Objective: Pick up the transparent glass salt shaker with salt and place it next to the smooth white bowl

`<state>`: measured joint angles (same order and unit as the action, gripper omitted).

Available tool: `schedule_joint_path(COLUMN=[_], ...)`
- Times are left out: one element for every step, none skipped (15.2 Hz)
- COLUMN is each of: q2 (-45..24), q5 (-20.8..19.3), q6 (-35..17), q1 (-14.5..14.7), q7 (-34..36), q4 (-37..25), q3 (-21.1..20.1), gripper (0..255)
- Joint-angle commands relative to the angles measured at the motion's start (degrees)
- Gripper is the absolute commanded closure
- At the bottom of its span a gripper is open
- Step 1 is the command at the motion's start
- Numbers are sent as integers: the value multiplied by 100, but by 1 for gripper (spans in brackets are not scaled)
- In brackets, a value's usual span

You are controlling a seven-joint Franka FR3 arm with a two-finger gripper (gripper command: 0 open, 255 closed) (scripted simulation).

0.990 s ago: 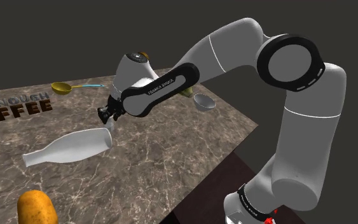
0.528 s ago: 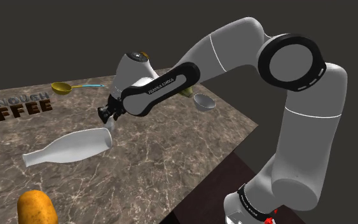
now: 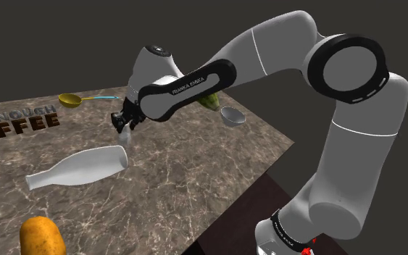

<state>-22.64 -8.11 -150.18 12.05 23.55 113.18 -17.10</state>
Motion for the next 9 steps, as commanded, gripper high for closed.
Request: schedule_joint_path(q2=[98, 146, 194, 242, 288, 334, 378, 422, 465], q5=[47, 71, 96, 120, 144, 167, 191, 213, 236], q6=[128, 190, 252, 315, 378, 441, 505, 569, 633], q1=[-19, -31, -43, -53, -64, -74, -83, -93, -101], q7=[-24, -39, -54, -69, -84, -99, -113, -127, -140], q4=[-32, -46, -62, -79, -97, -117, -138, -160, -183], q3=[-33, -48, -63, -78, -91, -104, -117, -129, -140], gripper=[255, 255, 255, 255, 255, 255, 255, 255, 255])
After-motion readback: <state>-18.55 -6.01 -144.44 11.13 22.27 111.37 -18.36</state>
